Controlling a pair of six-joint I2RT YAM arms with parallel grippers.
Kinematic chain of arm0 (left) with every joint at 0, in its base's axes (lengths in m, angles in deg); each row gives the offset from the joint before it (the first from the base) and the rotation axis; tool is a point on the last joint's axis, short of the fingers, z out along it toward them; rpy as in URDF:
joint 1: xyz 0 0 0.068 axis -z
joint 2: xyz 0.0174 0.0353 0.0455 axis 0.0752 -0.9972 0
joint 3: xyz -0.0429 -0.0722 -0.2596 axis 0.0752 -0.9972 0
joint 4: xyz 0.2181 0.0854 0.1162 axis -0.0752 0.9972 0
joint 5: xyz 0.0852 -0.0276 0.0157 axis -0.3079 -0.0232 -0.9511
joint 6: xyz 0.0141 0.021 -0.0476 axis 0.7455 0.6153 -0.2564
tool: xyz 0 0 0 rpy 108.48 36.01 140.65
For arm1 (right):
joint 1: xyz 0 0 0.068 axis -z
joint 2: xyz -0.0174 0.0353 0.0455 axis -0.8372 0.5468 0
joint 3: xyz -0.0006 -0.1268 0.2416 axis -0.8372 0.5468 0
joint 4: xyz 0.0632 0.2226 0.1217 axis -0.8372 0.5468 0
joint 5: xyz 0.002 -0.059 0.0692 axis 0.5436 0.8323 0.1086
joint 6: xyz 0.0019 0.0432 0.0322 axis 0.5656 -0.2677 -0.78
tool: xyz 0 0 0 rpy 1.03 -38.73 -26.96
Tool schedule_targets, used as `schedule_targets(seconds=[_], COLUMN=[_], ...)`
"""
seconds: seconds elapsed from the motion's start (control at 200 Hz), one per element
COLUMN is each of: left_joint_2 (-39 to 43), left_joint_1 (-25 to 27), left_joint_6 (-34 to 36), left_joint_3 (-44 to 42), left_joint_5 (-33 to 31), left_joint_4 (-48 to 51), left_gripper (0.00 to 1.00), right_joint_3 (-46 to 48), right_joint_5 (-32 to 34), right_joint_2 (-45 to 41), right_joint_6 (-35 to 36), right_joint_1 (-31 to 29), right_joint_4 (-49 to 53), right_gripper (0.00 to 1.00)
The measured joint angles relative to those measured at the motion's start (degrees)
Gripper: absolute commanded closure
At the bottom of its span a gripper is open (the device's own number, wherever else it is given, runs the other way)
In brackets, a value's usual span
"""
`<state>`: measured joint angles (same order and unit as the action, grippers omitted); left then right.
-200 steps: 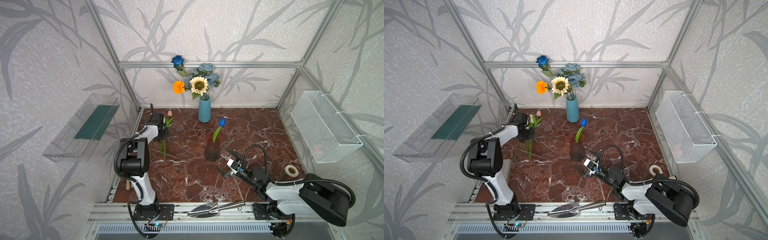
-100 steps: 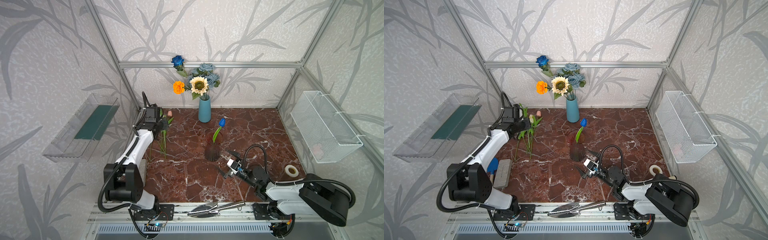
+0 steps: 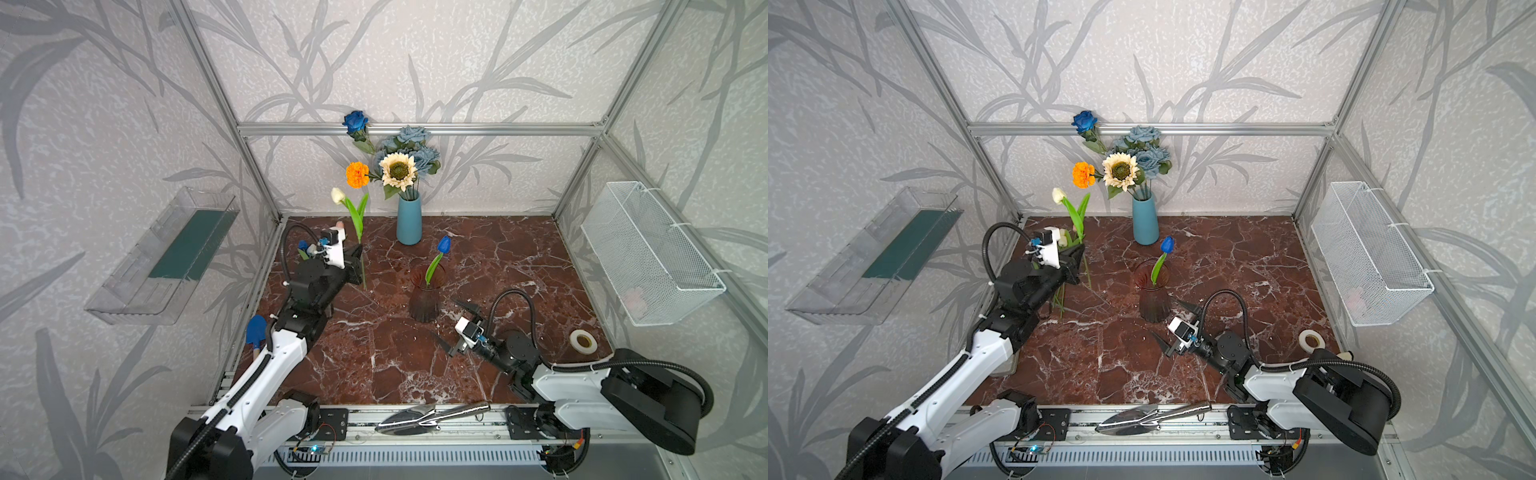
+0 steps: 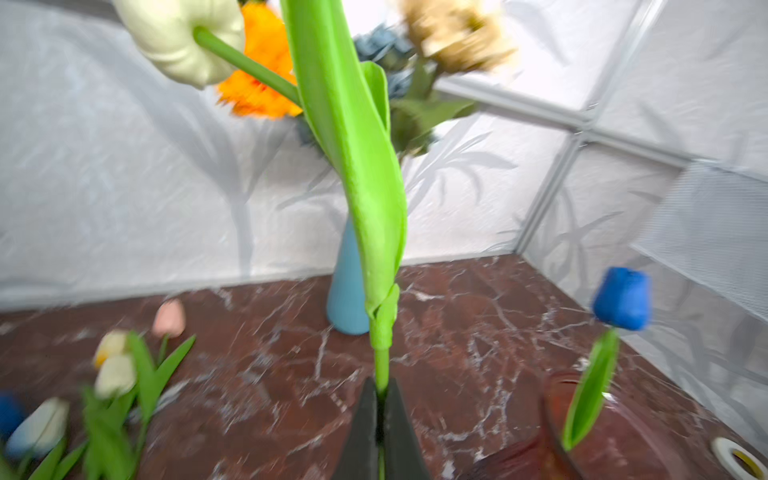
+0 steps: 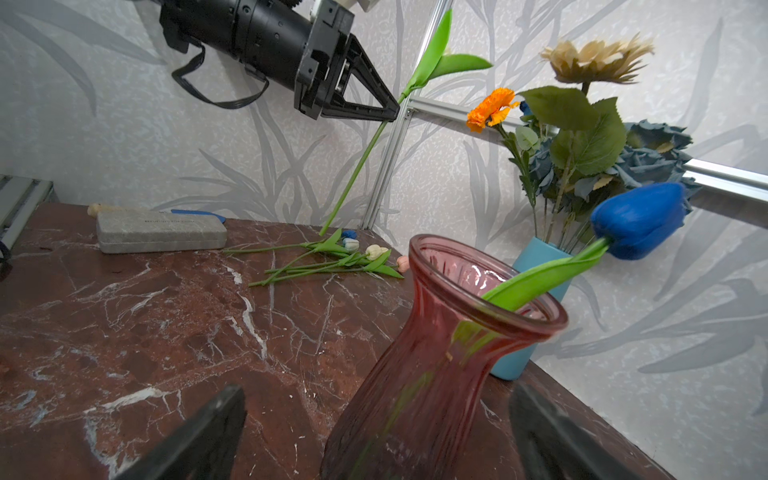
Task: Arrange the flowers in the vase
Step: 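Lift the white tulip and carry it over the pink vase with the left gripper, then lower the white tulip into the pink vase and open the left gripper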
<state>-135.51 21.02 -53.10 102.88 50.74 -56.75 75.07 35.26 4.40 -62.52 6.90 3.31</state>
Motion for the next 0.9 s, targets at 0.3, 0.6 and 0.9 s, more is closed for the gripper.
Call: schedule_targets(seconds=[0.3, 0.6, 0.9], left_joint_2=[1.2, -10.73, -19.82], left_joint_1=[9.62, 13.57, 14.03], left_joint_6=[4.35, 2.62, -1.86], left_joint_3=[-0.83, 4.55, 4.59], left_joint_5=[11.47, 16.59, 17.55], left_joint_4=[-15.52, -26.82, -34.82], left_gripper=[1.0, 1.0, 1.0], right_joint_3=[-0.11, -0.11, -0.11], right_joint_5=[1.75, 2.62, 2.6], right_joint_2=[-11.39, -7.3, -3.34], right_joint_6=[0.37, 1.01, 1.05], right_joint_1=[-0.02, -0.02, -0.02], right_joint_4=[9.05, 10.23, 6.69], right_gripper=[0.01, 0.01, 0.01])
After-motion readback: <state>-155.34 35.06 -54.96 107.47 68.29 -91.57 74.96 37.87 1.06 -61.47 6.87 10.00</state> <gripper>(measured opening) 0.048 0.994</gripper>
